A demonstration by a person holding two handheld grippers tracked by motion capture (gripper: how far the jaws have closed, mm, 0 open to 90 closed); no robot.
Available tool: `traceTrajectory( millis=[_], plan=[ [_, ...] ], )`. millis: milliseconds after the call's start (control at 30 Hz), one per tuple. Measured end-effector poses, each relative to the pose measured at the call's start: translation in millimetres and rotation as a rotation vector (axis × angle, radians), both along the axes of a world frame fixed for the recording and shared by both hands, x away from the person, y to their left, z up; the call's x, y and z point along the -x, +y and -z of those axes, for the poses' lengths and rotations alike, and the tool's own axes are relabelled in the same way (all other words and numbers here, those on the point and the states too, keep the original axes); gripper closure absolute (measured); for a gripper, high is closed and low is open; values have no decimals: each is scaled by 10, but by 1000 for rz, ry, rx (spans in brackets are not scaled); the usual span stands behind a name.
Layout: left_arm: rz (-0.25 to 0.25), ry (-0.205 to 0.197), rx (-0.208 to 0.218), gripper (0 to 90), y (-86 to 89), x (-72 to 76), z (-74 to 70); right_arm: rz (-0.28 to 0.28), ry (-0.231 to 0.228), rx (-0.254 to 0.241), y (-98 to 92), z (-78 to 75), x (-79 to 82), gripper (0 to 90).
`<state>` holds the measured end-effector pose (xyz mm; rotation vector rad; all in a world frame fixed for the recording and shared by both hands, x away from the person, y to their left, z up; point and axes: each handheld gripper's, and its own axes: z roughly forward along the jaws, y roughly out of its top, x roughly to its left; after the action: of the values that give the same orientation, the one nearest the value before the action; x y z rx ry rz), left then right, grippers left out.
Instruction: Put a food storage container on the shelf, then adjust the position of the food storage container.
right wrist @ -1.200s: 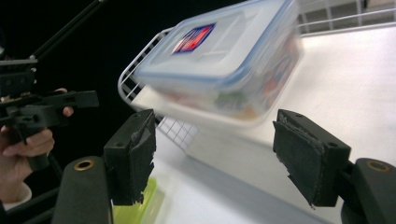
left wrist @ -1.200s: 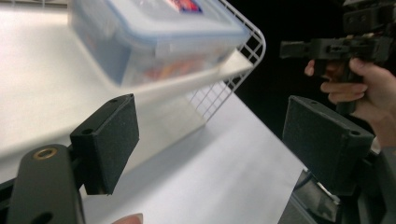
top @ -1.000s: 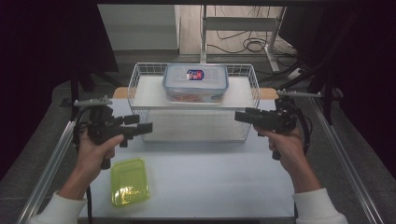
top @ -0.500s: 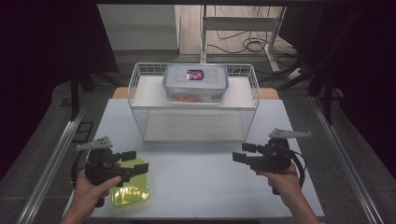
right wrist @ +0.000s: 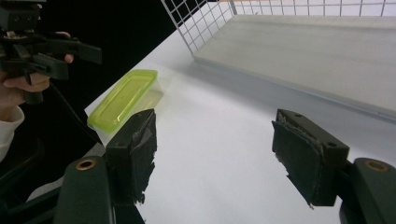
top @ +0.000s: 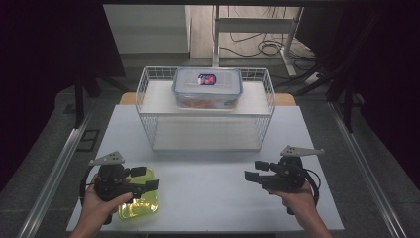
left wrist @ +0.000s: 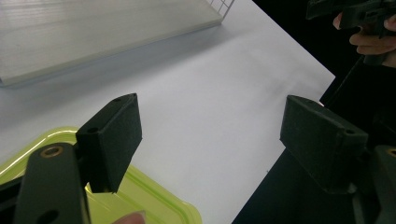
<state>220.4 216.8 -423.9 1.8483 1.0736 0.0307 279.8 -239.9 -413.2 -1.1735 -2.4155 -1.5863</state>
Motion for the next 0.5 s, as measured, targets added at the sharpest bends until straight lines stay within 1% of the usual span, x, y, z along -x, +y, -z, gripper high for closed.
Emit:
traceTrajectory(
  millis=[167, 300, 367, 433, 500],
  plan=[
    [-4, -8, -31, 199, 45, 36, 9, 20, 1, 9, -51, 28, 31, 304],
    [3, -15, -70, 189, 164, 84, -6, 30, 12, 8, -103, 48, 72, 304],
    [-1, -8, -87, 187, 244, 112, 15, 38, 17, 15, -131, 72, 78, 304],
    [-19, 3, -127, 188, 346, 155, 63, 45, 28, 13, -154, 100, 73, 304],
    [-33, 14, -157, 207, 432, 198, 102, 51, 39, 16, -161, 125, 69, 304]
  ],
)
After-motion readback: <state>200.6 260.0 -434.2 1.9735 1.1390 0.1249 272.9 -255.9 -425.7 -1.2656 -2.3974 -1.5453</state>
